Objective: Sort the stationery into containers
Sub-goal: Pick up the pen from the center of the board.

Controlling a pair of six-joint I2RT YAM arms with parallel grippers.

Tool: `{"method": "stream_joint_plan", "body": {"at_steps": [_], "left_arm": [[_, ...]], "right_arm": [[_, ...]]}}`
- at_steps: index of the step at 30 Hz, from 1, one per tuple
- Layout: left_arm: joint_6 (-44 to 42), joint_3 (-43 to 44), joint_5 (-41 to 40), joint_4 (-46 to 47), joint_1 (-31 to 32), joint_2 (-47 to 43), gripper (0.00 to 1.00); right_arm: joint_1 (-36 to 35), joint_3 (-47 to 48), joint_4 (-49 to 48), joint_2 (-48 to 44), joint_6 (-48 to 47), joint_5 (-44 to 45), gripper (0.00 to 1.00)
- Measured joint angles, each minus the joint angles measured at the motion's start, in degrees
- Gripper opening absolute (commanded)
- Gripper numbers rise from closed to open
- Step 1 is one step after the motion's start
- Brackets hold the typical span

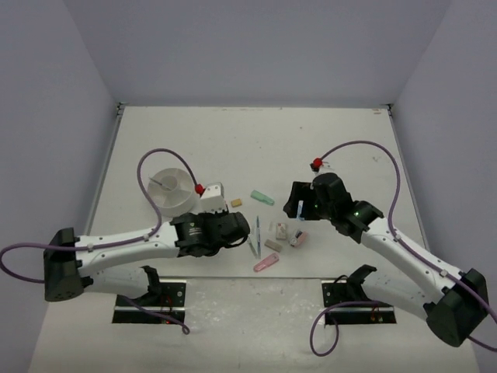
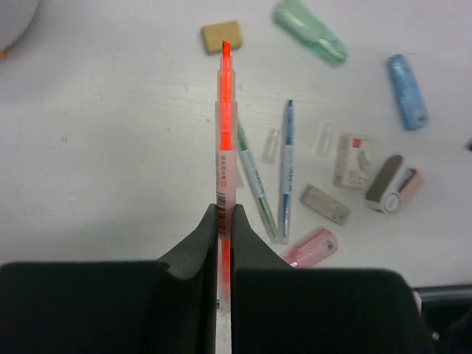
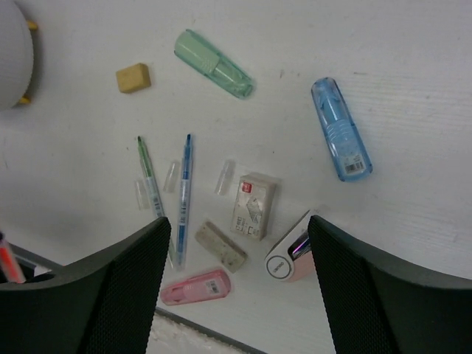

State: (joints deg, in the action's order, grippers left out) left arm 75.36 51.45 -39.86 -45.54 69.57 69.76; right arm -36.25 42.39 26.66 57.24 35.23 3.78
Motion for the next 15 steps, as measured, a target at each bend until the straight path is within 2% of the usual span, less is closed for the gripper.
{"method": "stream_joint_plan", "body": {"at_steps": [3, 7, 11, 15], "left_arm": [[-9.5, -0.29, -0.83, 3.6, 1.36, -8.25, 0.0], [-22.27, -0.36, 2.73, 8.71, 1.46, -17.39, 0.0], [-31.97, 0.12, 7.44, 10.44, 1.46, -23.07, 0.0], [-37.27, 2.44, 8.96, 8.26, 1.46, -25.52, 0.0]], "right_arm": [[-4.18, 1.16, 0.41, 4.75, 1.74, 1.55, 0.48], [-7.55, 2.29, -0.93, 8.6, 4.13, 2.62, 0.32], [-9.16, 2.59, -2.41, 11.76, 7.67, 4.27, 0.29], [-11.94, 4.76, -2.12, 16.18, 11.12, 6.91, 0.27]]}}
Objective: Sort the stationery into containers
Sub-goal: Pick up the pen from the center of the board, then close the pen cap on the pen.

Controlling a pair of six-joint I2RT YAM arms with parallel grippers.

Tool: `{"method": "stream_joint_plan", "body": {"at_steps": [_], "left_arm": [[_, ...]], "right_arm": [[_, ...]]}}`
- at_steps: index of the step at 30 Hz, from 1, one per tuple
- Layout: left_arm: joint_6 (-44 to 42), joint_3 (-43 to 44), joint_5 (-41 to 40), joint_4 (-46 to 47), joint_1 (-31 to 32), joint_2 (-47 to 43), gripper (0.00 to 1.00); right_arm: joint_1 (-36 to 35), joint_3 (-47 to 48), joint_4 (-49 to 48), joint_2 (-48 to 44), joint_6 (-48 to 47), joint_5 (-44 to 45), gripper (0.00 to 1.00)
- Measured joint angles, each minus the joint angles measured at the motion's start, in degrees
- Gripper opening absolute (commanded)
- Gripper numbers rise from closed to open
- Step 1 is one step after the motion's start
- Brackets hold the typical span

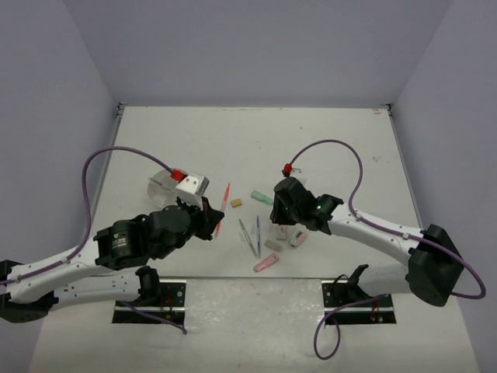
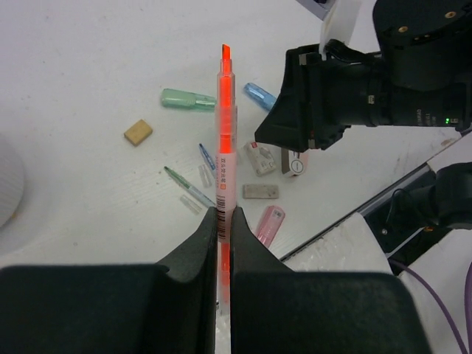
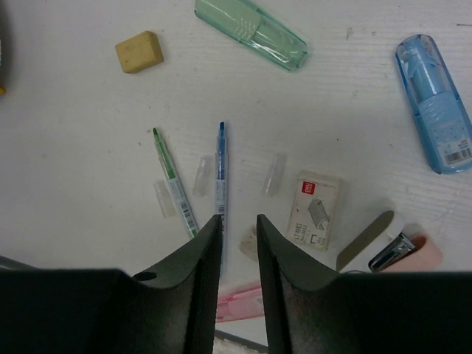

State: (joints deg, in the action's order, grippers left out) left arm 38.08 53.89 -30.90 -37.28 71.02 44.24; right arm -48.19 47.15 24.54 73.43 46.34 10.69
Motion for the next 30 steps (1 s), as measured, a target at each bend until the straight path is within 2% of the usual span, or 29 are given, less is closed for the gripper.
{"method": "stream_joint_plan", "body": {"at_steps": [9, 15, 30], "left_arm": [[-4.42, -4.28, -1.87, -1.82, 0.0, -7.11, 0.0], [-4.99, -5.99, -1.83, -1.84, 0.0, -7.44, 0.0], [-6.2, -6.01, -1.4, -1.79, 0.0, -7.05, 0.0]], "right_arm": [[-2.82, 6.97, 1.29, 13.35, 6.3, 4.64, 0.26], [-4.11, 12.06, 6.66, 19.58, 9.41, 9.0, 0.25], [-5.06, 13.6, 10.8, 24.51, 11.61, 12.48, 0.26]]}}
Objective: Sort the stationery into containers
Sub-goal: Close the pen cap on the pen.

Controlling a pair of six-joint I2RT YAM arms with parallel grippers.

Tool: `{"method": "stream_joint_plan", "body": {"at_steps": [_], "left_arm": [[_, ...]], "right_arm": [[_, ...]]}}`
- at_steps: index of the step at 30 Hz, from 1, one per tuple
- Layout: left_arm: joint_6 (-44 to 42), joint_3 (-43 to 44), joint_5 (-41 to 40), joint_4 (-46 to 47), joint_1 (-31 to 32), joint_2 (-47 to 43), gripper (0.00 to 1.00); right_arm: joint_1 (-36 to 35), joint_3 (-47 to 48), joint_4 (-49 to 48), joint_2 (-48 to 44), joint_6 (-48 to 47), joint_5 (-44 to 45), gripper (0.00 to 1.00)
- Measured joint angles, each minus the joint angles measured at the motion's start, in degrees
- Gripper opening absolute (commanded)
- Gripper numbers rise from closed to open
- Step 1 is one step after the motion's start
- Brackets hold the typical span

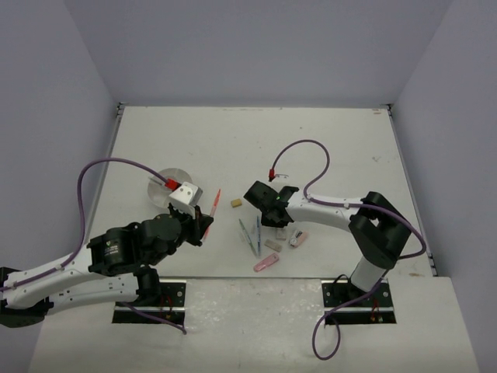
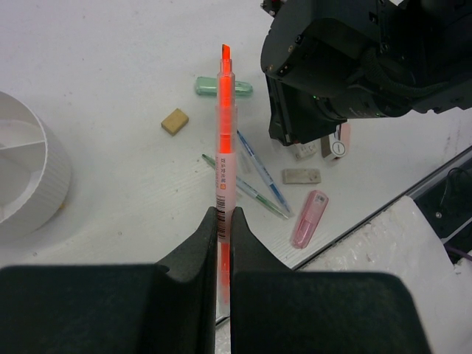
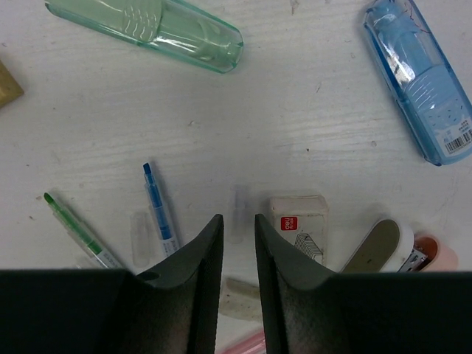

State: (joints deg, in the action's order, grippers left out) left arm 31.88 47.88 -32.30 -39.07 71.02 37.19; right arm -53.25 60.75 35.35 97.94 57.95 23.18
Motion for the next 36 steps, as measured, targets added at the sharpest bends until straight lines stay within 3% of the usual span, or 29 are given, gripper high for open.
{"method": "stream_joint_plan", "body": {"at_steps": [10, 19, 25, 29, 32, 36], "left_arm": [[0.0, 0.0, 0.01, 0.0, 0.02, 0.16, 0.0], [0.0, -0.01, 0.12, 0.0, 0.02, 0.16, 0.0], [0.0, -0.02, 0.13, 0.0, 0.02, 0.16, 0.0], [0.0, -0.02, 0.13, 0.0, 0.02, 0.16, 0.0], [0.24, -0.02, 0.09, 0.04, 0.02, 0.76, 0.0], [3.18, -1.17, 0.92, 3.21, 0.02, 3.0, 0.0]], "right_arm": [[0.02, 0.0, -0.47, 1.29, -0.03, -0.07, 0.25], [0.07, 0.33, -2.21, 3.71, -0.04, -0.12, 0.18], [0.07, 0.28, -3.02, 3.71, 0.15, -0.17, 0.01], [0.07, 0.26, -3.29, 3.57, 0.11, -0.2, 0.0], [0.07, -0.31, -3.21, 0.66, -0.85, -0.32, 0.0], [0.07, -1.55, -6.62, -10.49, -4.73, -0.76, 0.0]]}}
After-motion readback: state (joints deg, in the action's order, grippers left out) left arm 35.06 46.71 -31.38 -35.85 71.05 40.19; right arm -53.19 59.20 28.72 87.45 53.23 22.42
